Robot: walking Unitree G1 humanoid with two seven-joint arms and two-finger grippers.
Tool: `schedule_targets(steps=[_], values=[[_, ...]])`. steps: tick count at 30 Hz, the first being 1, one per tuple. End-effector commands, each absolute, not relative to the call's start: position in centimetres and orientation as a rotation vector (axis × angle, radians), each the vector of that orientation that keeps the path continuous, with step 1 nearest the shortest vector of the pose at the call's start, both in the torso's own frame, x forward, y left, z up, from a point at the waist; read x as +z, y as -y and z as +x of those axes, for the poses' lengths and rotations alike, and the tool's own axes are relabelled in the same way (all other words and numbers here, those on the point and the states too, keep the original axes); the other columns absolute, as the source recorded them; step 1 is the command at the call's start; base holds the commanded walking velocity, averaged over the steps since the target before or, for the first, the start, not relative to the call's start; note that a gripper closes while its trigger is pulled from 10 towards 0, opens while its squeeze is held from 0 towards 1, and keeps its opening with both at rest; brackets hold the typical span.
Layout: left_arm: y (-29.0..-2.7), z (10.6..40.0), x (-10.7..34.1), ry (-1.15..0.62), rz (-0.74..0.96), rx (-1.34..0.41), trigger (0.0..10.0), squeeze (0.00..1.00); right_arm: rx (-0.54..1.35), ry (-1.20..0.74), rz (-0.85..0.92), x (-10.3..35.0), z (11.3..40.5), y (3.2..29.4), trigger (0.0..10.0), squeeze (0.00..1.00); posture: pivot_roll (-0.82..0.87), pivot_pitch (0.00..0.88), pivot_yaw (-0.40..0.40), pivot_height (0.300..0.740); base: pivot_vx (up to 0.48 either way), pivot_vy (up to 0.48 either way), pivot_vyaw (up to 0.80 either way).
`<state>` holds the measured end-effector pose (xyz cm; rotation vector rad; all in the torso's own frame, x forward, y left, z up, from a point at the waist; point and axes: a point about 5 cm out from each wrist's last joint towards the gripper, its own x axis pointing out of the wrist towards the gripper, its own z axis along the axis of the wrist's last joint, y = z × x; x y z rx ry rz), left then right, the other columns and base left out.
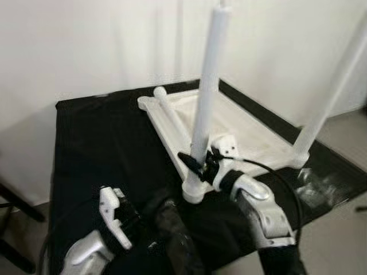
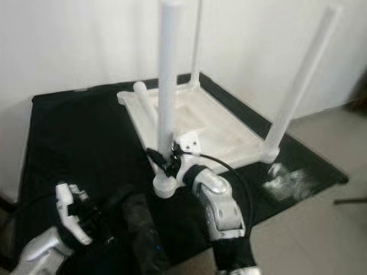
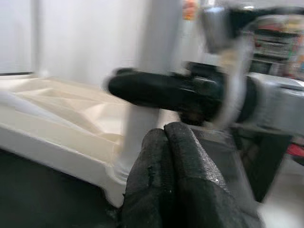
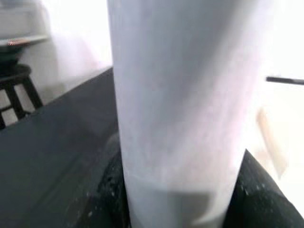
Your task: Building children table
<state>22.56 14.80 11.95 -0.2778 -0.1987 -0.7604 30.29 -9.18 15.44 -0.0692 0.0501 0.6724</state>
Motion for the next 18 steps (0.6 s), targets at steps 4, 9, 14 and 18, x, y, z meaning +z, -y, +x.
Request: schedule_targets(steps=[4,9,14,18], values=[[-15.6,23.4,13.5,0.24,-0.325,-0.709,10.0,0.0,0.735,-0.217,-0.105,13.7,30.5,9.5,0.0,0.0,-0.1,0.0,0.023,0.74,0.0,0.0,0.0],[-15.7,23.5,13.4,0.239,-0.33,-0.699,10.0,0.0,0.658,-0.224,-0.073,13.8,30.4,10.1,9.4,0.0,-0.1,0.0,0.031,0.74,0.0,0.0,0.0],[-15.9,22.8,13.1,0.219,-0.314,-0.699,10.0,0.0,0.877,-0.202,0.01,14.7,28.8,9.9,10.0,1.0,-0.09,0.0,0.046,0.74,0.0,0.0,0.0],[-16.2,23.2,13.5,0.221,-0.304,-0.704,10.0,0.0,1.045,-0.149,-0.086,16.1,29.3,10.9,10.0,1.0,-0.09,0.0,0.043,0.74,0.0,0.0,0.0]])
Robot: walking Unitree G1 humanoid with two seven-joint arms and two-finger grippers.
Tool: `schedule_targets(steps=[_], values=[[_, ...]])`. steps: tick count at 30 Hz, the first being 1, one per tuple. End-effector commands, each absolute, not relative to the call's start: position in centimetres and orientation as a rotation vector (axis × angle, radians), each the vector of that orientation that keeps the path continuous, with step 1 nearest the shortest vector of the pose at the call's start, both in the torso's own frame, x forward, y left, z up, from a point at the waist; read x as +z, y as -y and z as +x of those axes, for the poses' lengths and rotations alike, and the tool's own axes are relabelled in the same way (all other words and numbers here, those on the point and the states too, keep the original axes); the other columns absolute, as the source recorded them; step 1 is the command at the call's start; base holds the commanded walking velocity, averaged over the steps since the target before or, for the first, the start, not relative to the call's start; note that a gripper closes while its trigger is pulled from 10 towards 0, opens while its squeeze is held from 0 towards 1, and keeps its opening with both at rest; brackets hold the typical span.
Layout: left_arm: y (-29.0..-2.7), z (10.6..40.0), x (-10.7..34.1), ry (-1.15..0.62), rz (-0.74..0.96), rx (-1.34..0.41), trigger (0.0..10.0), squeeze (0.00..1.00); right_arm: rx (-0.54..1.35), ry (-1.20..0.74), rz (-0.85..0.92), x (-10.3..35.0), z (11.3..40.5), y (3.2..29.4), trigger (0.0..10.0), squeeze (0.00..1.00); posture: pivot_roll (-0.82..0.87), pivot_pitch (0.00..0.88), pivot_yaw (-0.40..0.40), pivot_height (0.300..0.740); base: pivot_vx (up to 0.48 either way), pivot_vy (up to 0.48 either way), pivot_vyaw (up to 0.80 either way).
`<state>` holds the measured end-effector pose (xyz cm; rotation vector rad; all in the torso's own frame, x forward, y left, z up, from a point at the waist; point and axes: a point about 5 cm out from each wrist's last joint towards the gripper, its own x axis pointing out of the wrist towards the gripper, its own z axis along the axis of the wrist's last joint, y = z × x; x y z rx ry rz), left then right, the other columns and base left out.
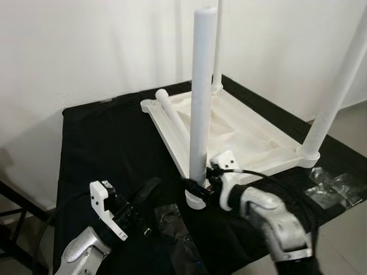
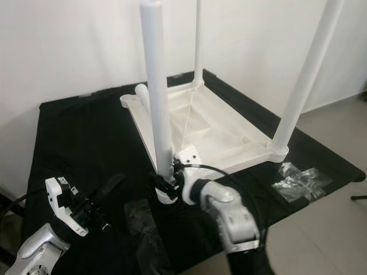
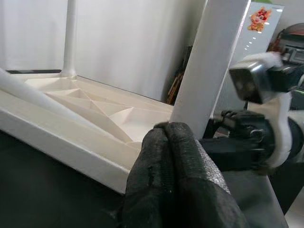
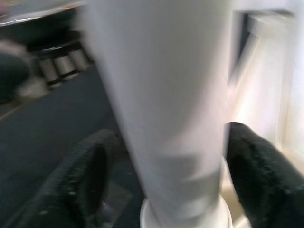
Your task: Building children table
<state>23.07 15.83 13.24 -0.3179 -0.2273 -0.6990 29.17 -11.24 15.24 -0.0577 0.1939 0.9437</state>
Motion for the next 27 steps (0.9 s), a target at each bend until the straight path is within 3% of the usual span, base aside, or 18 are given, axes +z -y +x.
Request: schedule_targets(steps=[1,2,4,5,12,13,14,15,27], values=[[-16.2,23.2,13.5,0.221,-0.304,-0.704,10.0,0.0,1.045,-0.149,-0.086,16.1,29.3,10.9,10.0,1.0,-0.09,0.0,0.043,0.74,0.0,0.0,0.0],[-16.0,23.0,13.1,0.196,-0.293,-0.718,10.0,0.0,1.163,-0.095,-0.117,18.1,30.7,12.1,10.0,0.11,-0.09,0.0,0.039,0.74,0.0,0.0,0.0],[-15.9,22.8,13.0,0.189,-0.292,-0.722,10.0,0.0,1.188,-0.079,-0.119,18.6,31.0,12.3,10.0,0.11,-0.09,0.0,0.039,0.74,0.0,0.0,0.0],[-15.9,22.8,13.0,0.192,-0.302,-0.718,10.0,0.0,1.207,-0.071,-0.136,19.0,31.3,12.6,10.0,0.0,-0.09,0.0,0.037,0.74,0.0,0.0,0.0],[-15.2,23.0,12.7,0.174,-0.295,-0.743,10.0,0.0,1.305,-0.082,-0.176,19.6,32.5,12.8,10.0,0.0,-0.08,0.0,0.03,0.74,0.0,0.0,0.0],[-15.1,23.0,12.5,0.158,-0.28,-0.755,10.0,0.0,1.349,-0.106,-0.161,19.7,33.4,13.1,2.1,0.0,-0.07,0.0,0.037,0.74,0.0,0.0,0.0],[-15.1,23.0,12.5,0.158,-0.28,-0.755,10.0,0.0,1.349,-0.106,-0.161,19.7,33.4,13.1,2.1,0.0,-0.07,0.0,0.037,0.74,0.0,0.0,0.0],[-15.1,22.9,12.4,0.153,-0.278,-0.757,10.0,0.0,1.329,-0.12,-0.153,19.3,33.8,13.3,0.0,0.0,-0.07,0.0,0.033,0.74,0.0,0.0,0.0],[-14.6,23.0,12.4,0.146,-0.277,-0.774,10.0,0.0,1.205,-0.143,-0.131,18.0,33.3,16.7,0.0,0.0,-0.11,0.0,0.048,0.74,0.0,0.0,0.0]])
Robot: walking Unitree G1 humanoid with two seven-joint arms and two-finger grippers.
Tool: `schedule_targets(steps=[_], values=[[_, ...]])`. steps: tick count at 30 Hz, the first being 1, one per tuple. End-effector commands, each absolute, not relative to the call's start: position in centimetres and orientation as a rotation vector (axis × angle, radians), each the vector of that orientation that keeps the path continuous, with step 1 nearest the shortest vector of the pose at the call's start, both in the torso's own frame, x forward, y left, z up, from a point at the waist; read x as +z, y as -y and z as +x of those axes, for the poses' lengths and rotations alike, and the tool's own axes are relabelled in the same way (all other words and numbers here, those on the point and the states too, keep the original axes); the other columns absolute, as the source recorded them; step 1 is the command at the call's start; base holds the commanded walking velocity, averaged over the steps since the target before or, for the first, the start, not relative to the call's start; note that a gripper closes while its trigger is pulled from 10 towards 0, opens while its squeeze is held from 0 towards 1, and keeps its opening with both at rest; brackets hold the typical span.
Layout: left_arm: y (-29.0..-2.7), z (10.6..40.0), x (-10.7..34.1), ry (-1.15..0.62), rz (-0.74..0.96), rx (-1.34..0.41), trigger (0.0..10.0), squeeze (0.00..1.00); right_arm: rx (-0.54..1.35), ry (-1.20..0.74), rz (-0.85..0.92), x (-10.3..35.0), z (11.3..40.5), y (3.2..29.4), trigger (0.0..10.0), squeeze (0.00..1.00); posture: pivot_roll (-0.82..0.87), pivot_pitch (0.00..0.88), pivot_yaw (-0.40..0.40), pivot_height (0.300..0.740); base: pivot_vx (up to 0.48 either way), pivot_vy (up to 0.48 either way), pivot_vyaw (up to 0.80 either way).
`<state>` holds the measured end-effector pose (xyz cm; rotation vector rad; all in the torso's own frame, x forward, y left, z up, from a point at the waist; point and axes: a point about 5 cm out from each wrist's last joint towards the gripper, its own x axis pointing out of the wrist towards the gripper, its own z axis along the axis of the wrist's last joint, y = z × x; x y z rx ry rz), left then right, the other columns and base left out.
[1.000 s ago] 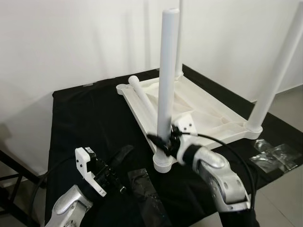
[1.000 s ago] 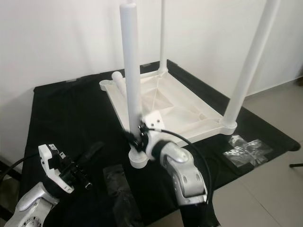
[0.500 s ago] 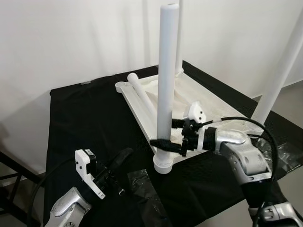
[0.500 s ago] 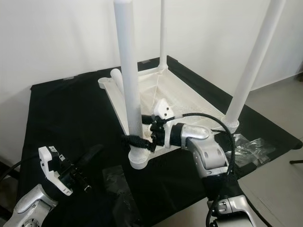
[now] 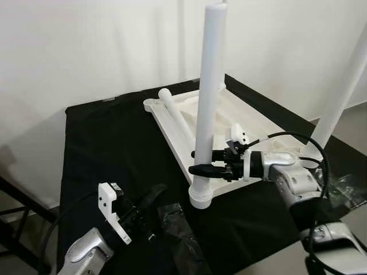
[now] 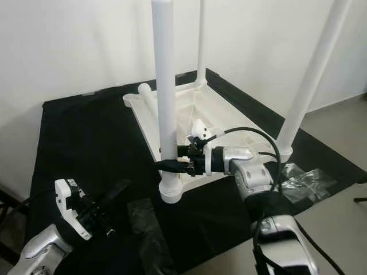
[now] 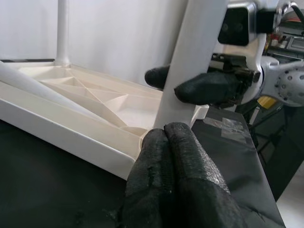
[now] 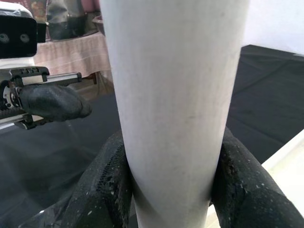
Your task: Building children table
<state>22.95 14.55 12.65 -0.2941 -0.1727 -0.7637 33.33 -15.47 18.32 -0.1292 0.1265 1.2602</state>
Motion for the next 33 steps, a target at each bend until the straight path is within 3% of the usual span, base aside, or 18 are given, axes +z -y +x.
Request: schedule_targets(steps=[1,6,7,8,10,12,16,17,19,20,21,23,24,32,33], values=[[-14.6,23.0,12.4,0.146,-0.277,-0.774,10.0,0.0,1.205,-0.143,-0.131,18.0,33.3,16.7,0.0,0.0,-0.11,0.0,0.048,0.74,0.0,0.0,0.0],[-14.3,23.0,12.5,0.16,-0.262,-0.775,10.0,0.0,0.926,-0.2,-0.106,16.3,31.8,17.9,0.0,0.0,-0.11,0.0,0.021,0.74,0.0,0.0,0.0],[-14.1,23.1,12.7,0.166,-0.255,-0.783,10.0,0.0,0.426,-0.217,0.004,14.2,31.3,16.8,0.0,0.0,-0.13,0.0,0.023,0.74,0.0,0.0,0.0],[-14.1,23.1,12.7,0.166,-0.255,-0.783,10.0,0.0,0.426,-0.217,0.004,14.2,31.3,16.8,0.0,0.0,-0.13,0.0,0.023,0.74,0.0,0.0,0.0],[-14.0,23.1,12.8,0.164,-0.257,-0.787,10.0,0.0,0.376,-0.323,0.03,11.2,27.6,13.5,0.0,0.0,-0.13,0.0,0.032,0.74,0.0,0.0,0.0],[-14.4,23.0,12.6,0.161,-0.262,-0.782,10.0,0.0,0.426,-0.327,0.051,11.5,27.8,13.2,0.0,0.0,-0.15,0.0,0.048,0.74,0.0,0.0,0.0],[-14.7,22.8,12.5,0.158,-0.275,-0.777,10.0,0.0,0.583,-0.285,-0.134,12.4,28.5,12.2,0.3,0.0,-0.13,0.0,0.031,0.74,0.0,0.0,0.0],[-14.7,22.8,12.5,0.158,-0.275,-0.778,10.0,0.0,0.585,-0.285,-0.137,12.5,28.4,12.1,10.0,0.0,-0.13,0.0,0.031,0.74,0.0,0.0,0.0],[-14.8,22.7,12.5,0.165,-0.275,-0.762,10.0,0.0,0.583,-0.278,-0.095,12.8,28.8,12.2,10.0,0.0,-0.12,0.0,0.031,0.74,0.0,0.0,0.0],[-15.0,22.7,12.6,0.174,-0.273,-0.744,10.0,0.0,0.621,-0.273,-0.043,13.3,29.1,12.2,10.0,0.34,-0.11,0.0,0.035,0.74,0.0,0.0,0.0],[-15.0,22.7,12.6,0.174,-0.271,-0.742,10.0,0.0,0.672,-0.278,-0.023,13.6,29.0,12.1,10.0,0.87,-0.11,0.0,0.036,0.74,0.0,0.0,0.0],[-15.0,22.7,12.6,0.174,-0.271,-0.744,10.0,0.0,0.706,-0.284,-0.016,13.7,28.9,11.9,10.0,0.87,-0.11,0.0,0.036,0.74,0.0,0.0,0.0],[-15.0,22.8,12.6,0.168,-0.271,-0.757,10.0,0.0,0.875,-0.278,-0.046,14.7,28.3,11.5,10.0,1.0,-0.09,0.0,0.033,0.74,0.0,0.0,0.0],[-15.3,22.5,12.5,0.165,-0.266,-0.756,10.0,0.0,1.107,-0.146,-0.162,17.5,29.4,13.1,10.0,0.97,-0.07,0.0,0.014,0.74,0.0,0.0,0.0],[-15.3,22.4,12.5,0.165,-0.267,-0.756,10.0,0.0,1.137,-0.132,-0.188,18.0,29.9,13.6,10.0,0.0,-0.06,0.0,0.009,0.74,0.0,0.0,0.0]])
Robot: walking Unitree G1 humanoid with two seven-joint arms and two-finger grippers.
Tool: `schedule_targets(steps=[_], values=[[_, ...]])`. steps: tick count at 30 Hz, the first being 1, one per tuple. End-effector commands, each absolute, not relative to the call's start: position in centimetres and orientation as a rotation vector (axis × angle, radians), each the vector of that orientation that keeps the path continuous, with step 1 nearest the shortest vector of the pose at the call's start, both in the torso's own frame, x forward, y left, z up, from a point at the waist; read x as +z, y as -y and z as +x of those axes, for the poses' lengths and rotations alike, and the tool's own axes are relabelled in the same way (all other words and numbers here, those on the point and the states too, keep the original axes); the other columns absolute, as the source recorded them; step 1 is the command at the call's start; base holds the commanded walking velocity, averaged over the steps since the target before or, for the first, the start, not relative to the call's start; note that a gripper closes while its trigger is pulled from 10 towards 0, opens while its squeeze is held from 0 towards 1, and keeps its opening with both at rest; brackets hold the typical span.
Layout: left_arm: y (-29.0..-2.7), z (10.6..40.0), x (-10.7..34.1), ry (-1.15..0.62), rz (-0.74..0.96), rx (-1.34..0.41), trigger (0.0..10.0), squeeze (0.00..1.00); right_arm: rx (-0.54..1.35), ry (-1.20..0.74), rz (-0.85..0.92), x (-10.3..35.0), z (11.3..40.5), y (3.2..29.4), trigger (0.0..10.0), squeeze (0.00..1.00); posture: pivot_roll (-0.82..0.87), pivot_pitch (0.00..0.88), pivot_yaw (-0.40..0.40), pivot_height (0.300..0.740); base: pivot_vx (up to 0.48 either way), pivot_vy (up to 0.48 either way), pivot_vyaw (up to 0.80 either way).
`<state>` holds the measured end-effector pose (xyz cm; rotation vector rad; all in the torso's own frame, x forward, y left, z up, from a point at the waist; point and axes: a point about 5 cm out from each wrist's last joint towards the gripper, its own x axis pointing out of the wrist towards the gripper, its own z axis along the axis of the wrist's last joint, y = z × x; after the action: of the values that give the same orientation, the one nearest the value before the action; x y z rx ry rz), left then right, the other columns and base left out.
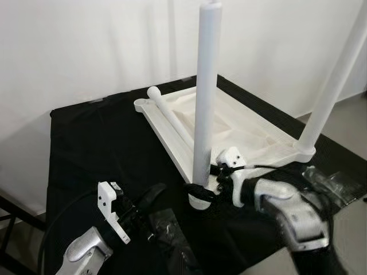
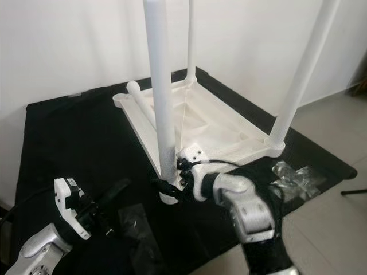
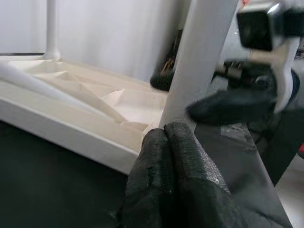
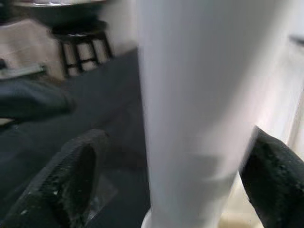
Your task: Building children table
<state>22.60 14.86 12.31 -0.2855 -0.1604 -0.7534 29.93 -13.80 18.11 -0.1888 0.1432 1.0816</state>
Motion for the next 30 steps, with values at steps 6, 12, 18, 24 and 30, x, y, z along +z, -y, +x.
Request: schedule_targets(steps=[6,12,18,24,30], values=[[-15.3,22.0,12.5,0.182,-0.259,-0.779,10.0,0.0,1.252,-0.121,-0.211,20.3,32.1,15.3,10.0,0.0,-0.05,0.0,0.003,0.74,0.0,0.0,0.0],[-15.1,21.6,12.7,0.213,-0.235,-0.828,10.0,0.0,1.267,-0.128,-0.193,21.2,33.6,16.1,7.6,0.0,-0.05,0.0,-0.003,0.74,0.0,0.0,0.0],[-15.0,20.7,12.6,0.226,-0.213,-0.854,10.0,0.0,1.313,-0.174,-0.16,20.0,33.3,17.1,0.0,0.0,-0.05,0.0,-0.008,0.74,0.0,0.0,0.0],[-14.8,20.7,12.7,0.228,-0.184,-0.873,10.0,0.0,1.32,-0.205,-0.142,18.7,32.7,18.2,0.0,0.0,-0.06,0.0,-0.007,0.74,0.0,0.0,0.0],[-14.9,20.6,12.7,0.228,-0.197,-0.876,10.0,0.0,1.093,-0.327,-0.173,14.9,30.8,18.7,0.0,0.0,-0.07,0.0,-0.01,0.74,0.0,0.0,0.0]])
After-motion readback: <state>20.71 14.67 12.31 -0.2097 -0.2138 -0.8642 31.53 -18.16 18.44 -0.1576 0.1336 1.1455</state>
